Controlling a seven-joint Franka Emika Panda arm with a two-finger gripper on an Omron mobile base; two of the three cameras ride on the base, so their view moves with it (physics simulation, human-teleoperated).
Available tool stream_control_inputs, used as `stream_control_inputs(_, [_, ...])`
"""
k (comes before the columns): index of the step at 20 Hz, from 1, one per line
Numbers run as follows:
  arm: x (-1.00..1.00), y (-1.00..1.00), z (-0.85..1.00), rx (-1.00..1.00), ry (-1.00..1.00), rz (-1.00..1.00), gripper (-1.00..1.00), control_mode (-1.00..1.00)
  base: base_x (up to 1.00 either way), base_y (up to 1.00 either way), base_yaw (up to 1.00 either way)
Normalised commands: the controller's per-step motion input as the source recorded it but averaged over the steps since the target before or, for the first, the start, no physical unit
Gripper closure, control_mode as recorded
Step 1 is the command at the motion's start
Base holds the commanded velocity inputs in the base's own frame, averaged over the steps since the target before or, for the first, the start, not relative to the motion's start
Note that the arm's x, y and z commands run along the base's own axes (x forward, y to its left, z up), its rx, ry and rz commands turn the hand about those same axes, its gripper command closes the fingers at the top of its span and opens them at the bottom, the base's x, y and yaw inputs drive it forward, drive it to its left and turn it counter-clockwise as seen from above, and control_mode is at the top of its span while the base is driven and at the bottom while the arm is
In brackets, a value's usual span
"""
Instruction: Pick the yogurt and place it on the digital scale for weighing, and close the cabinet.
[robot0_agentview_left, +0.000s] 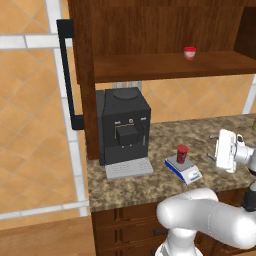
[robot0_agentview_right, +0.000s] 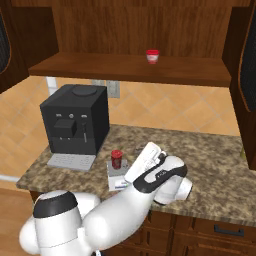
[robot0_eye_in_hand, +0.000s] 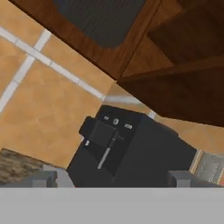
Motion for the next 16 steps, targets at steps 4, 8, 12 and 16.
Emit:
stream_control_inputs(4, [-0.17, -0.03, 0.54, 0.24, -0.36, -0.08, -1.0, -1.0, 0.0, 0.0, 0.0])
stream_control_inputs(8, [0.0, -0.03, 0.44, 0.22, -0.37, -0.16, -1.0, -1.0, 0.0, 0.0, 0.0])
stream_control_inputs(12, [0.0, -0.23, 0.26, 0.13, -0.27, -0.2, -1.0, -1.0, 0.0, 0.0, 0.0])
stream_control_inputs(16, [0.0, -0.36, 0.16, 0.07, -0.22, -0.21, -1.0, -1.0, 0.0, 0.0, 0.0])
